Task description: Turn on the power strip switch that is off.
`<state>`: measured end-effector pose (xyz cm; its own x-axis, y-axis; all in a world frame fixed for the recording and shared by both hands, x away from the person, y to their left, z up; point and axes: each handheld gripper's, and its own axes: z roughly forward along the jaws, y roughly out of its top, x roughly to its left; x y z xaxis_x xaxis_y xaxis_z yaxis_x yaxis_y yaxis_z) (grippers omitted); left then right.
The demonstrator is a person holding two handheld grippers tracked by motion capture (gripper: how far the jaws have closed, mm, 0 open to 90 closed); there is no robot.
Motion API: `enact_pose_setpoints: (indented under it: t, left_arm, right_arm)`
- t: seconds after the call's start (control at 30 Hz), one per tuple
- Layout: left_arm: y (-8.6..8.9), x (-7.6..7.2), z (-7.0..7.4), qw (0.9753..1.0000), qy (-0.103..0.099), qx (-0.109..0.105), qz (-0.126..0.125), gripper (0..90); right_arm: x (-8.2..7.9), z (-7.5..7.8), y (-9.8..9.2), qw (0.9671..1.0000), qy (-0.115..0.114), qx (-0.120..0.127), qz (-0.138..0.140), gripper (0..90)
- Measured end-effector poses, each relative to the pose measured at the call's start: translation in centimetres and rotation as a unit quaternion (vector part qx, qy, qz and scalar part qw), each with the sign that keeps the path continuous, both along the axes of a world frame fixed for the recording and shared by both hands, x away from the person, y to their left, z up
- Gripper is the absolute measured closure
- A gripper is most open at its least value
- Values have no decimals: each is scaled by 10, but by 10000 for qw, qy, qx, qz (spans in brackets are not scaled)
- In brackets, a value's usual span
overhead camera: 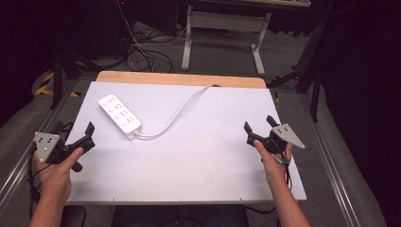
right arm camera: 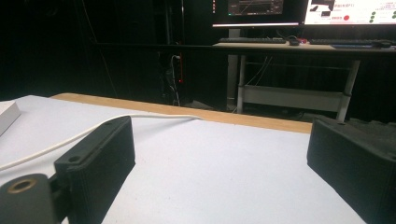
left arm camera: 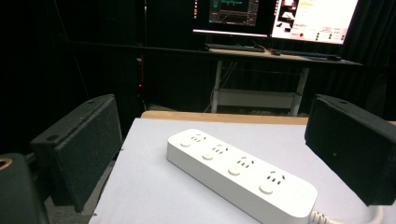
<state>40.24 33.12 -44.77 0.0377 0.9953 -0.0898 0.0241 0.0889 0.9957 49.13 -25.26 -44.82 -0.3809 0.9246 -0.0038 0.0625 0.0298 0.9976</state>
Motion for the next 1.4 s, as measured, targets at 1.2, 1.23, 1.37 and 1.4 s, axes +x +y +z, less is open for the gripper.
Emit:
enact_pose_setpoints:
  t: [1.2, 1.23, 1.37, 1.4]
  left_arm:
    - [6, -5, 10, 9991, 298, -89, -301, 808]
    - [7, -6, 12, 9990, 321, -129, -287, 843]
    - [6, -6, 17, 9992, 328, 49, -220, 899]
    - [6, -5, 18, 9993, 309, 89, -209, 900]
  right_arm:
    - [-2, 1, -1, 10000, 6, 16, 9, 83]
    - [-2, 1, -1, 10000, 9, 15, 9, 83]
    - [-3, 0, -2, 10000, 11, 12, -11, 83]
    - [-3, 0, -2, 10000, 19, 24, -11, 83]
